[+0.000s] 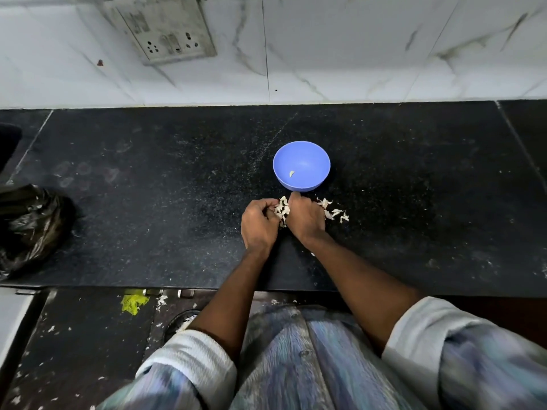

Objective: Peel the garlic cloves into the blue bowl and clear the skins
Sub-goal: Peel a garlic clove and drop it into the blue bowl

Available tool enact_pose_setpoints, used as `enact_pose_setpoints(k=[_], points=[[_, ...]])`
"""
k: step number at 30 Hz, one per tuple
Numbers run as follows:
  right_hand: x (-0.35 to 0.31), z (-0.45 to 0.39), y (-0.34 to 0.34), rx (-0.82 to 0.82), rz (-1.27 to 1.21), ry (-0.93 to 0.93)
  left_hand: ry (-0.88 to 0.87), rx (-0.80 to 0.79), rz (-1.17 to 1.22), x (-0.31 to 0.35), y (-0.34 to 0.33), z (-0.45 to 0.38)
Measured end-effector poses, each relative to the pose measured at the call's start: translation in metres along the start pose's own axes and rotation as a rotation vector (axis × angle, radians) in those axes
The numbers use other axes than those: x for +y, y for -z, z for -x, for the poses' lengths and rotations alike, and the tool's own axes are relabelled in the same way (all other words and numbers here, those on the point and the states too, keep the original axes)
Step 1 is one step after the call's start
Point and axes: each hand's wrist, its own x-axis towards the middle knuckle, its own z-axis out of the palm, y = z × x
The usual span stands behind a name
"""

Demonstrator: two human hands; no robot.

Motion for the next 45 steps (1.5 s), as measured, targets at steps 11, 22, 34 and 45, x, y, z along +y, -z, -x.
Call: enact_pose_setpoints(k=[11,22,34,45], points=[[0.030,0.041,-0.021,0.231,-0.485,0.005,0.197,-0.106,0.251,0.019,-0.030,0.008],[0.057,0.030,-0.007,0.171,-0.703,-0.008,-0.003,-0.163,0.170,0.016,-0.039,0.015],[0.057,0.024,0.012,-0.021,-1.156,-0.309,-0.059,-0.191,0.084,0.025,-0.033,0.006],[0.067,0.026,0.019,-0.125,-1.237,-0.375,-0.133,-0.239,0.043,0.020,-0.032,0.009]])
